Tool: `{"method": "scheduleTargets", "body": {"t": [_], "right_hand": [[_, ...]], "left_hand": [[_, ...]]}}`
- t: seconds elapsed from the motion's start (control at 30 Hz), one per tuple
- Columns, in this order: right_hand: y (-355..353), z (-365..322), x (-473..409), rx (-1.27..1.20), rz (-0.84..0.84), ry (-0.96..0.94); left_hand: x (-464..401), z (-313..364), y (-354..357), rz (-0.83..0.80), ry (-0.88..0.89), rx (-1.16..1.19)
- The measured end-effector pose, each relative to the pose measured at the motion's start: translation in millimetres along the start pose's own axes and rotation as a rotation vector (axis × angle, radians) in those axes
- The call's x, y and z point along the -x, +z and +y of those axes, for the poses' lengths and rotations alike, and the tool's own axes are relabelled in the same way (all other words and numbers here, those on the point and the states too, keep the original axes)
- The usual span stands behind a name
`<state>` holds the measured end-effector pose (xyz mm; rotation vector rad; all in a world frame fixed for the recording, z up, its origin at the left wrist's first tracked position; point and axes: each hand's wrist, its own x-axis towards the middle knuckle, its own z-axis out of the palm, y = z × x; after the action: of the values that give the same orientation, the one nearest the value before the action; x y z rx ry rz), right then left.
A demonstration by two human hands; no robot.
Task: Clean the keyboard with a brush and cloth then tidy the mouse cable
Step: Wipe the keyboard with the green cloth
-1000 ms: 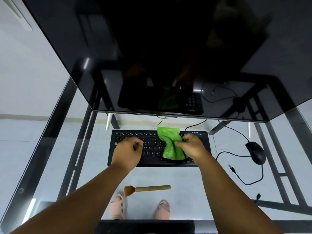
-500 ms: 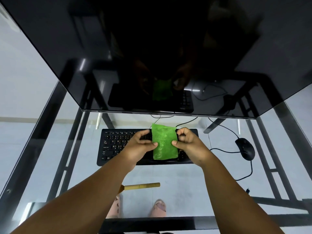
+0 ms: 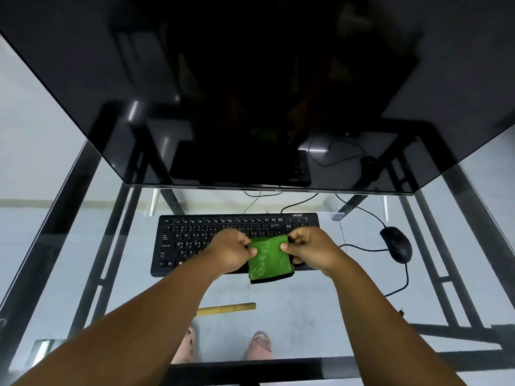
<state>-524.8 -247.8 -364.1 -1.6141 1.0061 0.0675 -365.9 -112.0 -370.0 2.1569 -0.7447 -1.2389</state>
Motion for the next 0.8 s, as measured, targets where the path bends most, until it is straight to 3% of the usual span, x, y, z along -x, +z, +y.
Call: {"method": "scheduleTargets", "body": {"t": [0.2,0.3,0.4,0.5,0.67,0.8], "right_hand": [[7,7,-21,0.368,0.24,0.026],[16,6,-22,0.395,0.409,-0.21],[20,8,-18,0.445,0.221,-0.396],[23,16,-15,0.472,0.031,-0.331],[24,14,-15,0.547,0.164,-0.464],[22,10,-8,0.568,0.039,-0.4]], "left_hand": [[-7,-1,5,0.179,0.043,-0.157],[-10,-9,7,0.322,0.113,-0.207],[-10,-23,6,0.475,0.236,-0.27],[-4,-40,-1,0.534,0.255,-0.338],[5,-63,-9,0.546,0.194,-0.385],[9,-70,-12,0.537,0.189,-0.402]]}}
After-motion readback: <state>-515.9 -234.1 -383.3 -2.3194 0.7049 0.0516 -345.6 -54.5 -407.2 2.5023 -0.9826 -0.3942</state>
